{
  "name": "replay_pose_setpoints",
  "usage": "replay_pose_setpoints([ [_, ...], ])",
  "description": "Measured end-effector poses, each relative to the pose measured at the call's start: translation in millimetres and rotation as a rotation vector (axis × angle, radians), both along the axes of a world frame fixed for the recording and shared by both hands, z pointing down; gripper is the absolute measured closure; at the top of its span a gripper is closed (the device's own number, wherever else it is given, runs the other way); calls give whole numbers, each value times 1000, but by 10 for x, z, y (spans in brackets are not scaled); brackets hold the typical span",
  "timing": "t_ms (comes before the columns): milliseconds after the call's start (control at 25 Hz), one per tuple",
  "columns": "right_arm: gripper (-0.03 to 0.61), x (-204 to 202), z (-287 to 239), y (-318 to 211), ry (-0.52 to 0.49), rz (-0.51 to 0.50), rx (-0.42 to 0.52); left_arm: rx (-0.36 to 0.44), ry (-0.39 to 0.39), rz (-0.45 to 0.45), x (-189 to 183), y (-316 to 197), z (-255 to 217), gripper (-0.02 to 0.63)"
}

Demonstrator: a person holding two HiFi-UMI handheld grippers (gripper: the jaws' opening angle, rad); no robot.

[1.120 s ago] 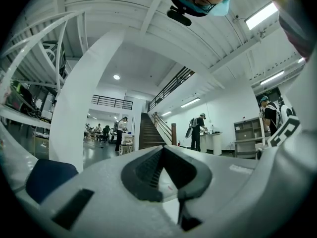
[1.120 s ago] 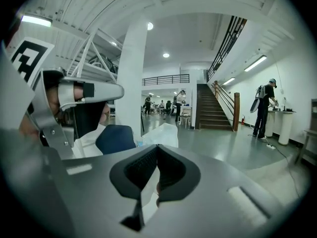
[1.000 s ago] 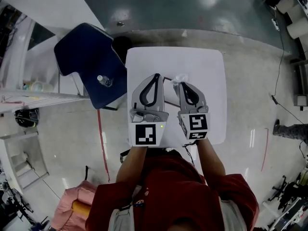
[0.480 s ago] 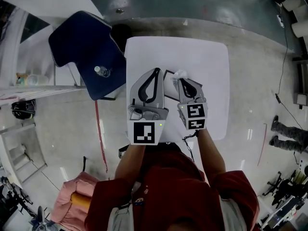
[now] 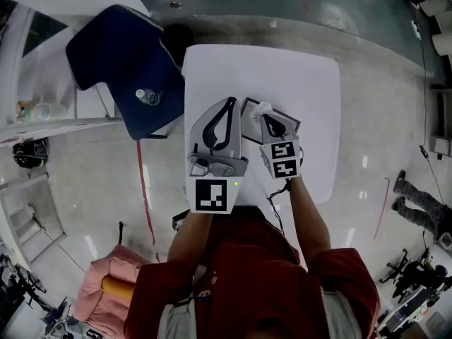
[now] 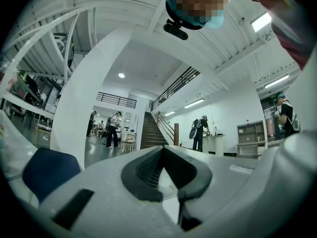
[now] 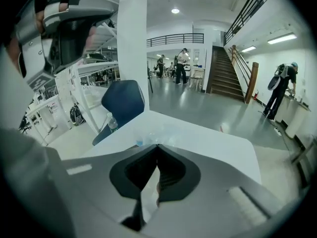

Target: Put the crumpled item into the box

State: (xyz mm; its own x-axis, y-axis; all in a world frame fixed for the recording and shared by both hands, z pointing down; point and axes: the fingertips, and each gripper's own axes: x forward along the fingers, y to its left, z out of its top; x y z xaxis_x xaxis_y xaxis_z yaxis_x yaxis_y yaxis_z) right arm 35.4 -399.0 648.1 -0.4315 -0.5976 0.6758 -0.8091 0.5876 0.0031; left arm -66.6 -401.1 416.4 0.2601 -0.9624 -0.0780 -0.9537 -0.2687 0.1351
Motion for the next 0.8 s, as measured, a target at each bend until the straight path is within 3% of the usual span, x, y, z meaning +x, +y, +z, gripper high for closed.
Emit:
replay_pose_setpoints([
  [800,575,-125,690,-10,133,-157,-202,-39,19,-12,-107,-135,208,612],
])
